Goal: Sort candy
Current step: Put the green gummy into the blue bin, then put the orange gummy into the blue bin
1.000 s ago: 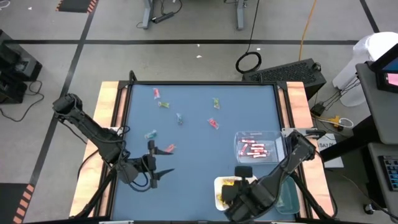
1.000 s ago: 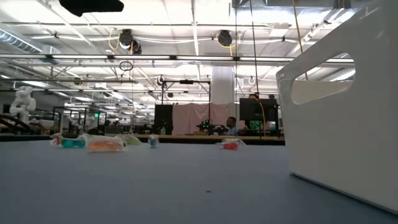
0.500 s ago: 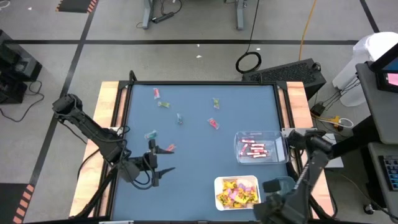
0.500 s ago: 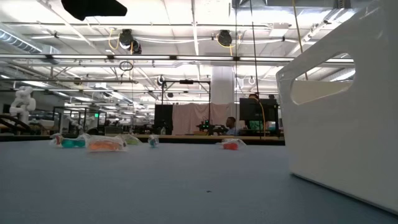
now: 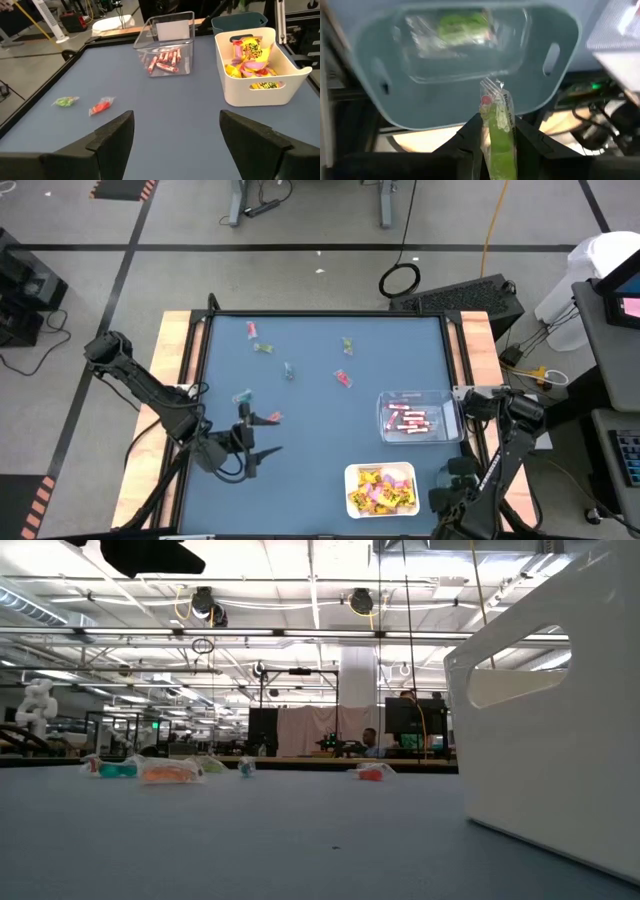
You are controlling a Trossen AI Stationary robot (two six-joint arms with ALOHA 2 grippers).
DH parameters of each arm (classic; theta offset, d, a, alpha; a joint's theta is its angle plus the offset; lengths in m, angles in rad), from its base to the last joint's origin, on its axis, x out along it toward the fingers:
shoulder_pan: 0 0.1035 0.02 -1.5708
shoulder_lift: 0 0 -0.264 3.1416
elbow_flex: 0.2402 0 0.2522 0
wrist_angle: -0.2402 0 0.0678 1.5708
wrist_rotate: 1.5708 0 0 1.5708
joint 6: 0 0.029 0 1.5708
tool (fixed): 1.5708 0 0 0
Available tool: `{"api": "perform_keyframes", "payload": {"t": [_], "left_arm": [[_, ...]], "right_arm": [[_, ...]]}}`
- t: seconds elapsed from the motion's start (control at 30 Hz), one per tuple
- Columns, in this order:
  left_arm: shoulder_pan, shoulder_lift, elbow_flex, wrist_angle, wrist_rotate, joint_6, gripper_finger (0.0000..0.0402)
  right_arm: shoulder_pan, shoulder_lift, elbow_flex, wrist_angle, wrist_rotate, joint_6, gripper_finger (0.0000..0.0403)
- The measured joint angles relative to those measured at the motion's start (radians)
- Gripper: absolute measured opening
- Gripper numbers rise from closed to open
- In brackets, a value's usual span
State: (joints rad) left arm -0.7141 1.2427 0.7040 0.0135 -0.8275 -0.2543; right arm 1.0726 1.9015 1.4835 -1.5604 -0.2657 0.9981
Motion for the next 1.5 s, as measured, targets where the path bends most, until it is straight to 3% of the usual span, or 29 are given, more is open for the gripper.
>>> {"api": "perform_keyframes", "payload": {"t": [0.2,0.5,0.63,0.73,0.87,1.0,1.3,1.4,1.5], "left_arm": [[0.001,0.000,0.000,0.000,0.000,-0.001,0.0297],[0.001,0.001,0.000,-0.006,0.011,-0.003,0.0297],[0.001,0.001,0.000,-0.024,0.012,-0.004,0.0297],[0.001,0.001,0.000,-0.043,0.012,-0.004,0.0297],[0.004,0.001,0.000,-0.099,0.012,-0.056,0.0297],[0.011,0.001,-0.002,-0.177,0.012,-0.140,0.0297],[0.041,0.001,-0.083,-0.234,0.013,-0.304,0.0297],[0.041,0.001,-0.094,-0.240,0.015,-0.361,0.0297],[0.040,0.001,-0.111,-0.237,0.043,-0.392,0.0297]], "right_arm": [[-0.007,0.000,-0.026,0.006,-0.054,0.030,0.0088],[-0.016,0.000,-0.017,-0.013,-0.041,0.063,0.0199],[-0.038,-0.036,0.016,-0.011,-0.059,0.162,0.0215],[-0.050,-0.082,0.071,-0.010,0.029,0.326,0.0212],[-0.047,-0.118,0.177,-0.011,0.253,0.498,0.0204],[-0.049,-0.122,0.256,-0.010,0.481,0.558,0.0201],[-0.170,-0.107,0.275,0.135,0.859,0.356,0.0201],[-0.230,-0.105,0.275,0.260,0.902,0.242,0.0201],[-0.293,-0.106,0.275,0.383,0.872,0.187,0.0201]]}}
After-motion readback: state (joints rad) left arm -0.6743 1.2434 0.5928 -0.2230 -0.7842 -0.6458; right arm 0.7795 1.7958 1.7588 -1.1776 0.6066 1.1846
